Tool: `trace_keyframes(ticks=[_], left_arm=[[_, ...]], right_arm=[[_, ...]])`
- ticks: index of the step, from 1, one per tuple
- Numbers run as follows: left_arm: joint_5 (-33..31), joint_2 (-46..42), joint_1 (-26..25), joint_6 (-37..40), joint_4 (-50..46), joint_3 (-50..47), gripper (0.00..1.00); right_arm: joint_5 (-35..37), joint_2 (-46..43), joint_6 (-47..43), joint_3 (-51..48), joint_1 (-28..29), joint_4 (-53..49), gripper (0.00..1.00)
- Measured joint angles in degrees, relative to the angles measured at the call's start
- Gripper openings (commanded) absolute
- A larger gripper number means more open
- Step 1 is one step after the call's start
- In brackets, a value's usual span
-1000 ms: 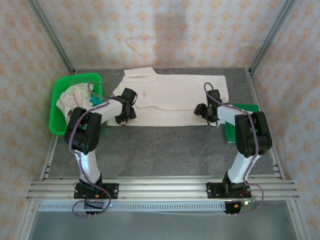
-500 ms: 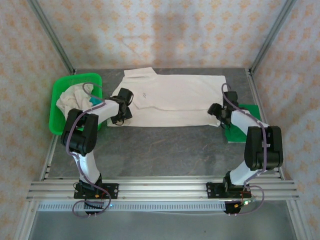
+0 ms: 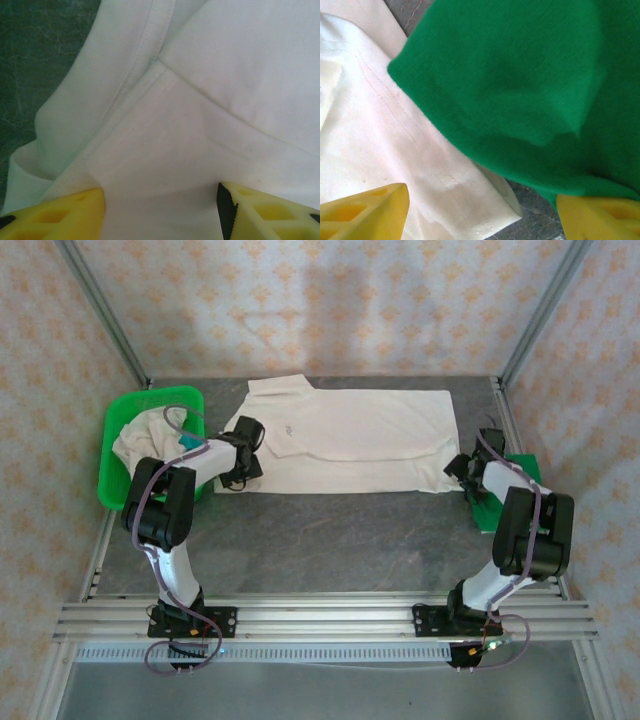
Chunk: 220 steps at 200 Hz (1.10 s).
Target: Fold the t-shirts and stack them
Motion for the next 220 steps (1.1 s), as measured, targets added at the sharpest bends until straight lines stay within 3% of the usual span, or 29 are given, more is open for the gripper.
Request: trace_keyframes(ticks=[29,60,89,129,220], left_arm=[[0.04,-0.39,0.00,0.11,0.07,-1.01,0.62],[0.33,-1.03,0.00,0.55,0.07,-1.81,0.62],[0.37,-1.03,0.00,1.01,0.07,-1.84,0.62],[0.26,-1.49,0.00,1.40,0.17,-2.84,0.63],[1.88,-8.04,0.59,0.87,1.53,-11.13,0.63]], right_arm=[[-0.24,-2.08,-1.66,-0.02,2.27,-0.81,0.79],[0.37,-5.81,-2.56,-0.02,9.18,0.11,0.79],[-1.38,-2.25,-1.27,0.48,13.35,1.79,0.78],[-0.94,4.63,1.38,1.11,13.18,1.99,0.76],[-2.05,0.79,1.99,-2.36,9.88,0.35,0.76]])
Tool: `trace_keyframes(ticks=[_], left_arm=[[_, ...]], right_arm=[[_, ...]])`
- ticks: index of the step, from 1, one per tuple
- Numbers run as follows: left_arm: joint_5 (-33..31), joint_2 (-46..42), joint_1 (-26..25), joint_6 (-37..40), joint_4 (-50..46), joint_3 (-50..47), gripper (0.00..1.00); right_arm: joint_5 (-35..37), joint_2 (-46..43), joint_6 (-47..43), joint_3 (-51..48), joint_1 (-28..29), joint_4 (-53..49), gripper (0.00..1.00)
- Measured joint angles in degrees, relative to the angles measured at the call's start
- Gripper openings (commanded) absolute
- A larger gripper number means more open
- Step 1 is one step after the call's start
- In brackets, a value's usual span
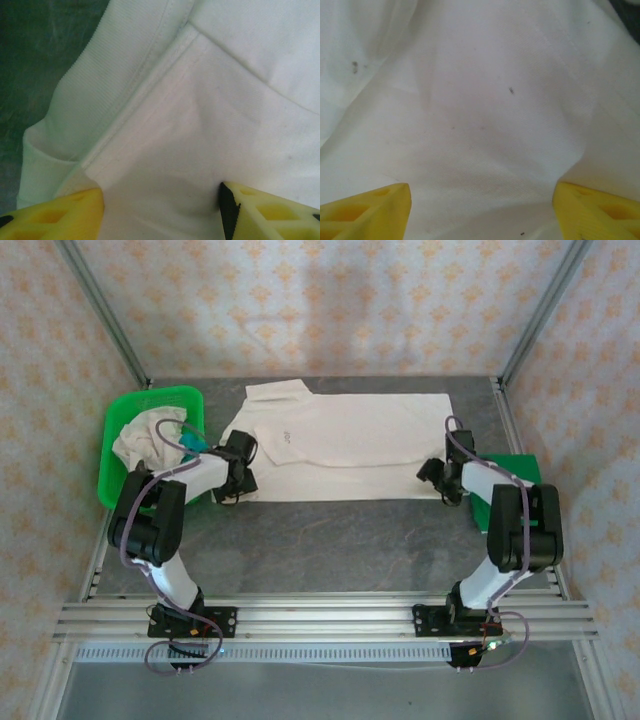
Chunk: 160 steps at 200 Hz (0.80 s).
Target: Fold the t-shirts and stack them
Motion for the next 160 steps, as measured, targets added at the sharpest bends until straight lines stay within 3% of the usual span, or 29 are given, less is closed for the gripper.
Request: trace_keyframes(ticks=[56,117,160], left_arm=[[0.31,-6.21,-1.55,-1.99,-3.02,-4.50,0.67],[1.73,-9.14,-2.95,-6.64,-5.11,4.63,0.81],[3.15,-2.47,-8.04,-16.11,-2.93,13.03,0.69]], right_arm=[[-0.61,-8.48,-1.29,-5.42,1.07,-3.19,0.81],[-1.09,-11.50,-7.82,0.98,11.56,-1.29,0.84],[-2.43,-13.07,-17.29,0.81,20.90,4.26,0.88]])
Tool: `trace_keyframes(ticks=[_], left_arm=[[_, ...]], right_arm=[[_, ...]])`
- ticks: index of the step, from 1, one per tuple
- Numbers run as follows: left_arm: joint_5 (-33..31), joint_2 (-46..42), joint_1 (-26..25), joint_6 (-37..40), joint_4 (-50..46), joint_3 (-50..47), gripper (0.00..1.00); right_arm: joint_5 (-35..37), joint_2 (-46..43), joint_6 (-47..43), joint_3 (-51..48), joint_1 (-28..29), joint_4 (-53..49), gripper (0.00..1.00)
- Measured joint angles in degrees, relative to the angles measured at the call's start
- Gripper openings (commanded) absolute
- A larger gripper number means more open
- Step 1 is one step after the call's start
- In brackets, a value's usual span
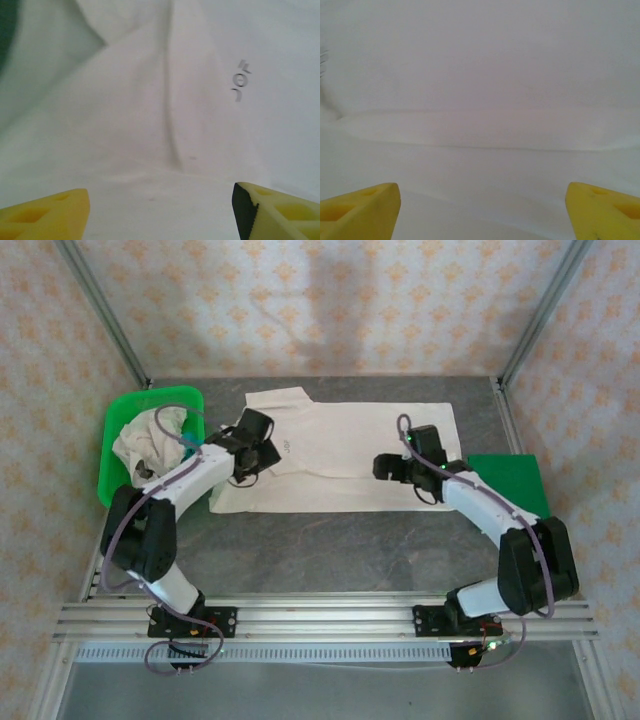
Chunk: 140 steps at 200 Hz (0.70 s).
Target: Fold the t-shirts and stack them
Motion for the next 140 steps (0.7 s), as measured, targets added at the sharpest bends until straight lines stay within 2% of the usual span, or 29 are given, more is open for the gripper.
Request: trace_keyframes(ticks=[25,61,112,140], left_arm=[[0.39,5.66,-1.97,-6.36,2.58,1.81,0.64],[0.39,10.49,-2.10,-13.68,3.78,2.08,0.54],[0.94,13.25,-2.12,-17.07,4.50,5.11,0.32],[1.29,14.91,-2.12,-17.90,4.66,5.90,0.31]], right_arm=[[-4.11,-3.65,-4.22,-1.97,3.17,1.73,0.91],[-8.85,-8.09,-7.98,-2.38,5.70,1.73,0.92],[-10.80,-10.73,-9.38,-3.13,6.14,1.70,0.92],[-10.78,-10.73,-9.60,-3.13,6.14,1.70,0.92]])
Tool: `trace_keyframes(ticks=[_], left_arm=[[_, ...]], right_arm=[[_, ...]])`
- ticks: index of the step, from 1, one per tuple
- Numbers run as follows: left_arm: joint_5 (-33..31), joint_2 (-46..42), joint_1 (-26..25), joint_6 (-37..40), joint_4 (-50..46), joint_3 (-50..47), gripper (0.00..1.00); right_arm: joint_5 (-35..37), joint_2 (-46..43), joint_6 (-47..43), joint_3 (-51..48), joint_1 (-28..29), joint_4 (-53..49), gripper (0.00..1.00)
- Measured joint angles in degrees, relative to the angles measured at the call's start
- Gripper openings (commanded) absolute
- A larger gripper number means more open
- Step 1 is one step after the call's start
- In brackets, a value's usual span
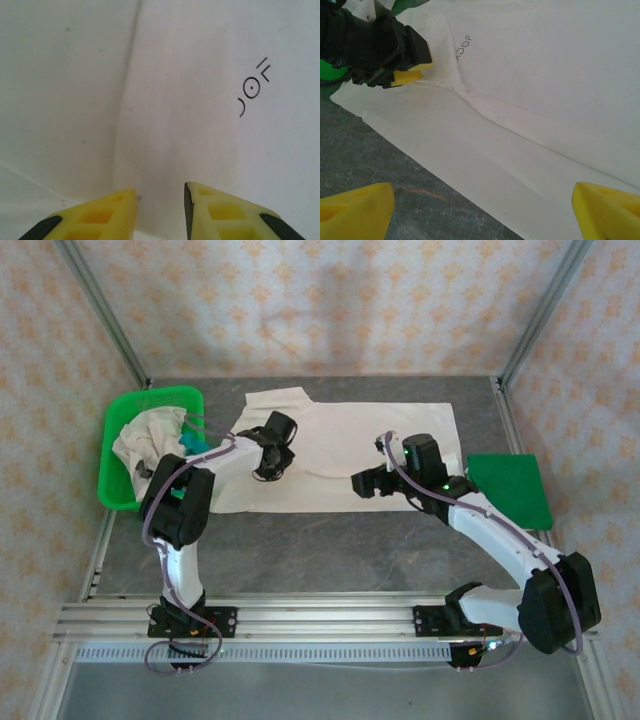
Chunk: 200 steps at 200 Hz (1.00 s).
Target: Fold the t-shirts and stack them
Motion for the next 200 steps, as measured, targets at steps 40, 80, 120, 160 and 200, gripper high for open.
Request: trace_keyframes(ticks=[40,80,120,160,200], left_arm=[[0.00,0.87,0.02,-0.74,-0.26,0.07,0.52],[-0.72,0.76,0.02,-0.92,-0.52,0.17,0.53],[-1.51,-0.83,0.07,-1.20,-0.72,-0.07,0.47],[-0.52,-0.83,0.07,-1.99,-0.24,-0.09,0.38],[0.48,0.61,0.07,-2.45,-0.13,-0.04,0.31]], right_arm=[[0.26,0.00,-0.37,0.00,0.00,-0.02,0.92],[0.66,0.00,-0.37,0.00,0.00,-0.02,0.92],[0.61,0.00,-0.37,0.00,0.00,-0.02,0.92],[-0.24,0.00,-0.42,0.00,0.00,-0.02,0.92],[-2.82,-0.11,-0.55,0.00,0.00,0.02,0.92]])
